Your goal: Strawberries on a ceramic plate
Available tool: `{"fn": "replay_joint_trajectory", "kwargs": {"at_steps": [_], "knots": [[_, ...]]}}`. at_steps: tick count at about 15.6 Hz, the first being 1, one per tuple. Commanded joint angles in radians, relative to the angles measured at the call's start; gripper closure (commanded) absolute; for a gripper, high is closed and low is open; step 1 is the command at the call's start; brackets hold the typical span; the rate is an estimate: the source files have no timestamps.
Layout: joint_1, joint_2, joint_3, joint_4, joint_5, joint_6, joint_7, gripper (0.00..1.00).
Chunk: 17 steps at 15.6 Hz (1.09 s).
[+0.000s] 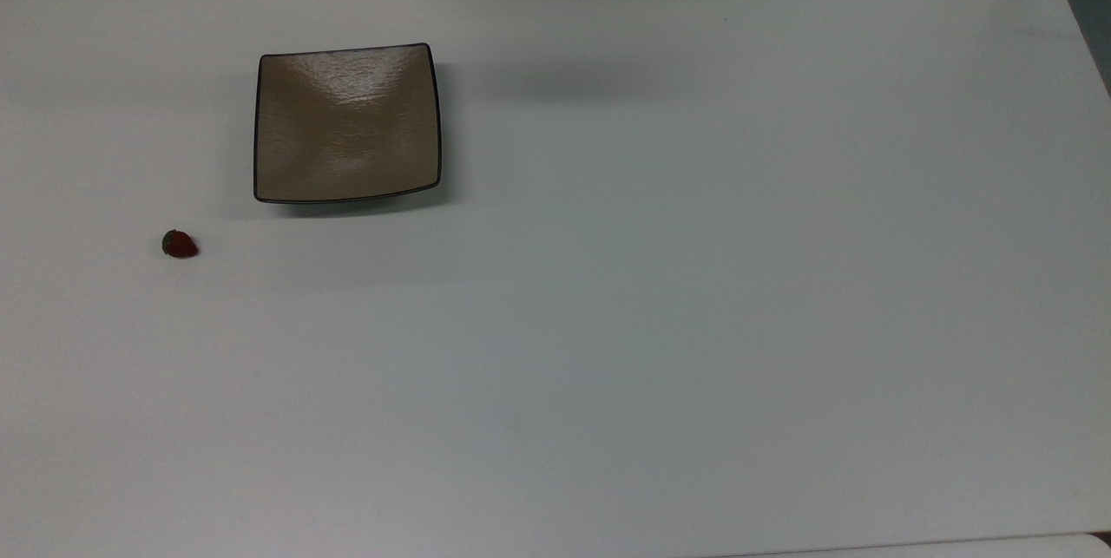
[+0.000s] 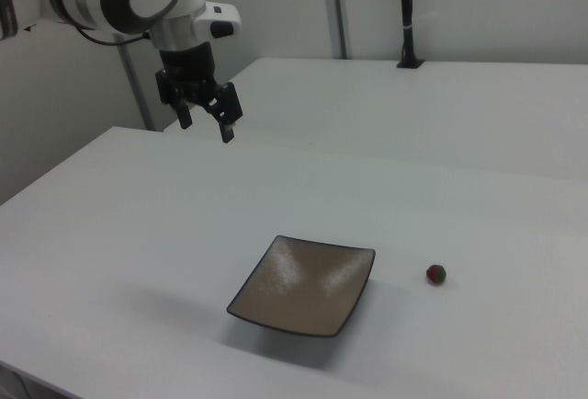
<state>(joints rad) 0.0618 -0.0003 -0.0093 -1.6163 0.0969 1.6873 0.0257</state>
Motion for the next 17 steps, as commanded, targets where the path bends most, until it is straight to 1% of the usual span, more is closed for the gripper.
{"fn": "replay_joint_trajectory", "kwargs": {"at_steps": [1, 8, 13, 17], "knots": [[0.012, 0.014, 0.002, 0.003, -0.005, 0.018, -0.021, 0.00], [0.012, 0.013, 0.002, 0.004, -0.006, 0.020, -0.023, 0.00], [0.016, 0.014, 0.005, 0.003, -0.006, 0.063, -0.021, 0.00], [0.009, 0.005, 0.005, 0.006, -0.006, 0.065, -0.017, 0.00]]}}
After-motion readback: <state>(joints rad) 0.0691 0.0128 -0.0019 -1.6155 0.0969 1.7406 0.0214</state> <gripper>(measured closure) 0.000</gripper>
